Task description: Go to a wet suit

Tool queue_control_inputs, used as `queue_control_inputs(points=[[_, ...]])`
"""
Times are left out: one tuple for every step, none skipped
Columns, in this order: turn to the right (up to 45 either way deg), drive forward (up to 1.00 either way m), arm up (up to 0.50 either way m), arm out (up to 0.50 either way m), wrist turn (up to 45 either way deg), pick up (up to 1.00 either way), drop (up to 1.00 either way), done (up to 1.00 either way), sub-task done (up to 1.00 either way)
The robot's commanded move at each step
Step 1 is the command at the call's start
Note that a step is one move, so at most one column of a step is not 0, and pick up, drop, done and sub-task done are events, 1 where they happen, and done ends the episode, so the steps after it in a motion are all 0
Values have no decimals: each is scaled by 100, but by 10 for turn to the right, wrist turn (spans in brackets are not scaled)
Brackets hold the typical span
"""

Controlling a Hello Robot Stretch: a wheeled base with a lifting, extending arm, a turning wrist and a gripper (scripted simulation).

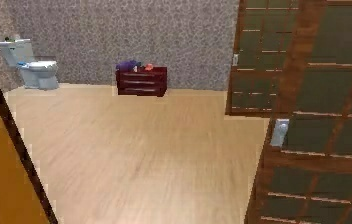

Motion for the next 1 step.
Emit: queue_control_inputs(points=[[0,80,0,0,0,0,0,0,0]])
